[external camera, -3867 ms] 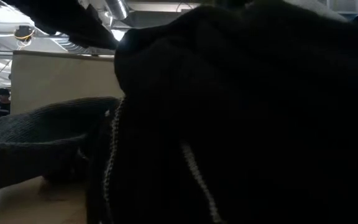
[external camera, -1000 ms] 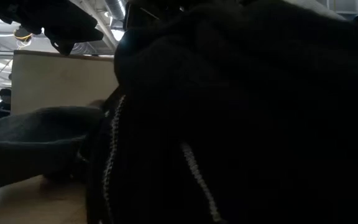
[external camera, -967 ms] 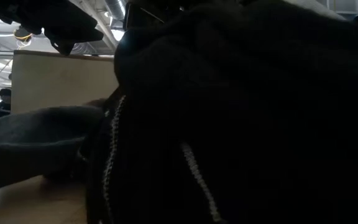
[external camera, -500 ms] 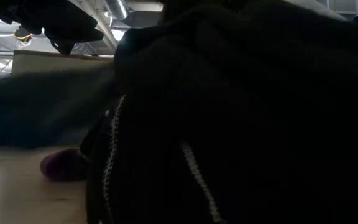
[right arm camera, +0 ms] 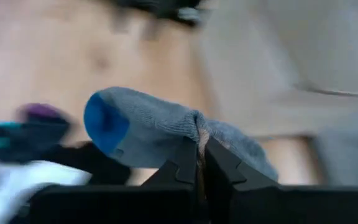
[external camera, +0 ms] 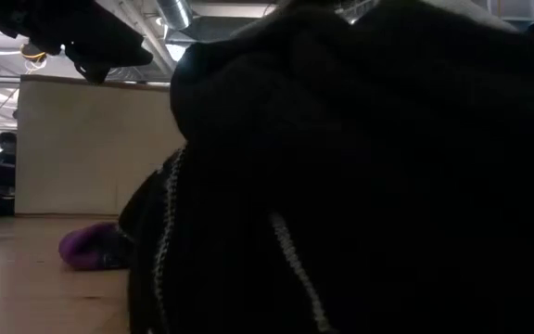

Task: Sort clothes
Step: Put the gray sock into the right laundry bin

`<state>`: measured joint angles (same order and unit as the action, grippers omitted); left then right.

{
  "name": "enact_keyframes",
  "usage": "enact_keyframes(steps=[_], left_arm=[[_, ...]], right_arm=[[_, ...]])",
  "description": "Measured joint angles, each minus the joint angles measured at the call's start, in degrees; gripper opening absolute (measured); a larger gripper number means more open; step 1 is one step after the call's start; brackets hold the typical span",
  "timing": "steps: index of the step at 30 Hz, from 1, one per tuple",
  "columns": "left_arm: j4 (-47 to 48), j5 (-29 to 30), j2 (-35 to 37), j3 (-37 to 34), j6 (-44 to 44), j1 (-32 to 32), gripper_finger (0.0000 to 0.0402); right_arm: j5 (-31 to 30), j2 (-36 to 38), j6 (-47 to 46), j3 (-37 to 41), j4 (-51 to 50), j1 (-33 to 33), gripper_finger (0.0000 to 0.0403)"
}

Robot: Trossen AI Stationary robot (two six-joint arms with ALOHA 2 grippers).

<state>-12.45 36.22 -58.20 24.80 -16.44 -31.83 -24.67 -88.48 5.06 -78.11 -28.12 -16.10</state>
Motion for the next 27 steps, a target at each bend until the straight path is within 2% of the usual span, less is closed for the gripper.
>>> enact_keyframes(steps=[7, 11, 14, 20, 27], left_arm=[[-0.39, -0.01, 0.01, 0.0, -0.11, 0.0, 0.0135], [-0.31, 0.0, 0.01, 0.0, -0.34, 0.0, 0.0135], [-0.24, 0.01, 0.01, 0.0, -0.34, 0.0, 0.0135], [-0.22, 0.0, 0.01, 0.0, -0.29, 0.0, 0.0135], [-0.2, 0.0, 0.01, 0.0, -0.76, 0.0, 0.0135]], right_arm=[[-18.61, 12.54, -0.11, 0.0, -9.15, 3.67, 0.0026], [-24.86, 18.04, -0.24, 0.02, -12.69, 8.81, 0.0028], [-27.41, 20.84, -0.57, 0.02, -14.23, 13.71, 0.0029], [-26.91, 22.46, -0.74, 0.02, -16.42, 25.25, 0.003], [-13.88, 20.25, -5.94, 0.09, -18.35, 37.6, 0.003]])
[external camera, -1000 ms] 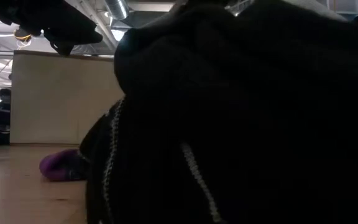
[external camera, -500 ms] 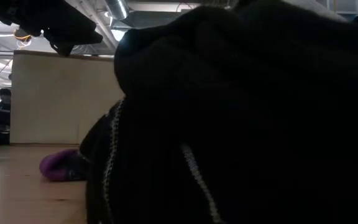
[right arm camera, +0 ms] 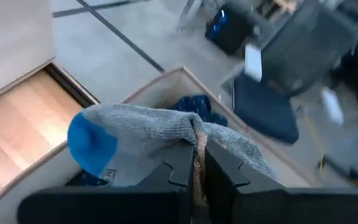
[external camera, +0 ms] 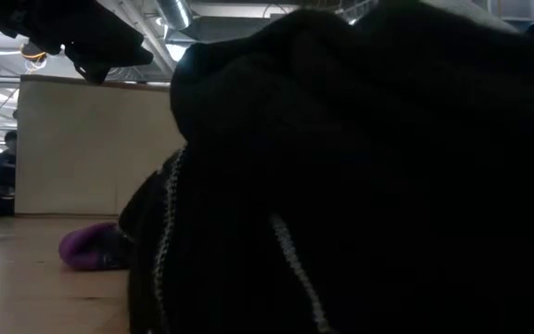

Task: Sort clothes
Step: Put the gray sock into the right laundry bin

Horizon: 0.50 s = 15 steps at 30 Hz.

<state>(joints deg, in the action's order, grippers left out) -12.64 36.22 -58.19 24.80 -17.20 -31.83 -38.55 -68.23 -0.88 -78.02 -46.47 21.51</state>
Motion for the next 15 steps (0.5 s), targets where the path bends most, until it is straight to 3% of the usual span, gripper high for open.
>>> enact_keyframes(steps=[7, 15], left_arm=[[0.09, -0.01, 0.0, 0.0, -1.02, 0.0, 0.0135], [0.11, -0.01, 0.0, 0.0, -1.88, 0.0, 0.0135]], right_arm=[[9.24, -2.83, -3.61, 0.02, -4.07, 4.93, 0.0057], [7.88, -2.37, -3.66, 0.02, -7.73, 4.82, 0.0196]])
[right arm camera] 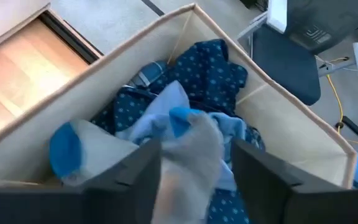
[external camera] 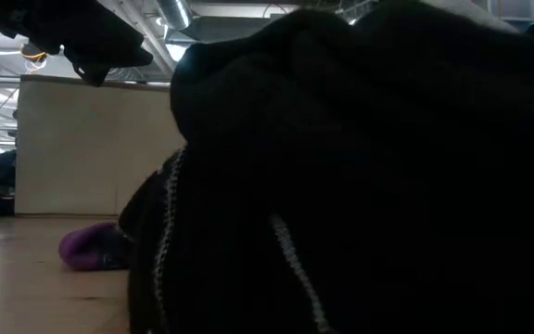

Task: Sort clothes
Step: Put the gray sock into the right laundry bin, then put the dark blue sock into the right laundry bin

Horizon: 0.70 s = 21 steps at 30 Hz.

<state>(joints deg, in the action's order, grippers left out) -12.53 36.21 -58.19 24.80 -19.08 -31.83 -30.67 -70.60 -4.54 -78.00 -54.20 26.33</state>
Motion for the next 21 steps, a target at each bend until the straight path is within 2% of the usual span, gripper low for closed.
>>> enact_keyframes(steps=[5, 10, 15, 21], left_arm=[[0.0, 0.0, 0.0, 0.0, -0.01, 0.0, 0.0135], [-0.02, 0.0, 0.0, 0.0, -0.01, 0.0, 0.0135], [-0.04, 0.0, 0.0, 0.0, 0.45, 0.0, 0.0135], [-0.04, 0.0, 0.0, 0.0, 0.53, 0.0, 0.0135]], right_arm=[[2.33, 2.14, -0.24, 0.0, -0.09, -0.11, 0.0259], [12.38, 3.75, -4.19, -0.02, 0.44, -4.01, 0.0279], [18.17, 2.77, -4.1, 2.4, 6.5, -14.2, 0.028], [18.91, -0.17, -2.73, 10.3, 23.06, -26.51, 0.028]])
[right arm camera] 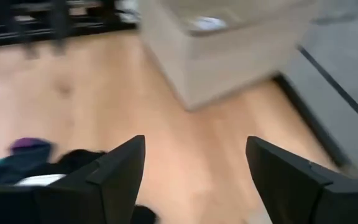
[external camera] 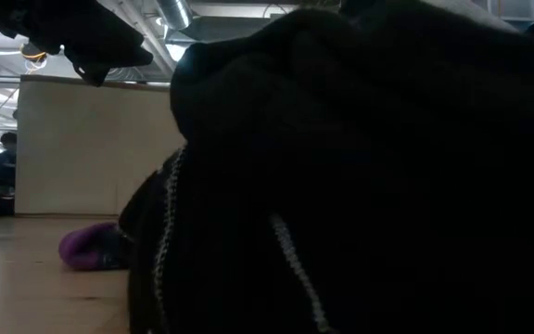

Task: Sort clothes
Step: Put the dark blue sock into the right laundry bin

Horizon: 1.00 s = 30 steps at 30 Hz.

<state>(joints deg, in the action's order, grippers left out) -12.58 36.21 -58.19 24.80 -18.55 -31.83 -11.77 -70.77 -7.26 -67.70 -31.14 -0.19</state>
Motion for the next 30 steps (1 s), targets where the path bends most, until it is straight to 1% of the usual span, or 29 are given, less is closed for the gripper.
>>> enact_keyframes(steps=[3, 6, 8, 12, 17, 19, 22, 30], left_arm=[[-0.02, 0.0, 0.0, 0.0, 0.33, 0.0, 0.0135], [-0.04, 0.0, 0.0, 0.0, 0.33, 0.0, 0.0135], [-0.03, 0.01, 0.0, 0.0, 0.33, 0.0, 0.0135], [-0.1, 0.02, -0.02, 0.0, 0.31, 0.0, 0.0135], [-0.14, 0.02, -0.02, 0.0, 0.44, 0.04, 0.0135], [-0.09, 0.02, -0.02, 0.0, -0.15, 0.04, 0.0135], [-0.04, 0.02, -0.02, 0.0, -0.2, 0.04, 0.0135], [0.13, 0.02, -0.02, 0.02, -0.57, 0.37, 0.0135]], right_arm=[[0.09, -3.27, 0.14, 3.34, 8.15, -4.94, 0.028], [0.84, -7.61, 0.2, 4.59, 14.38, -8.7, 0.028], [2.75, -11.11, 0.48, 4.62, 17.07, -10.81, 0.028], [7.04, -18.36, 1.92, 4.63, 25.81, -14.14, 0.0279], [13.68, -26.53, 1.66, 4.61, 37.04, -16.2, 0.0279], [15.07, -29.41, 1.63, 4.61, 40.6, -16.82, 0.0279], [16.68, -33.29, 1.5, 4.3, 43.62, -17.58, 0.0279], [22.71, -41.08, -0.05, 0.55, 43.23, -18.64, 0.0279]])
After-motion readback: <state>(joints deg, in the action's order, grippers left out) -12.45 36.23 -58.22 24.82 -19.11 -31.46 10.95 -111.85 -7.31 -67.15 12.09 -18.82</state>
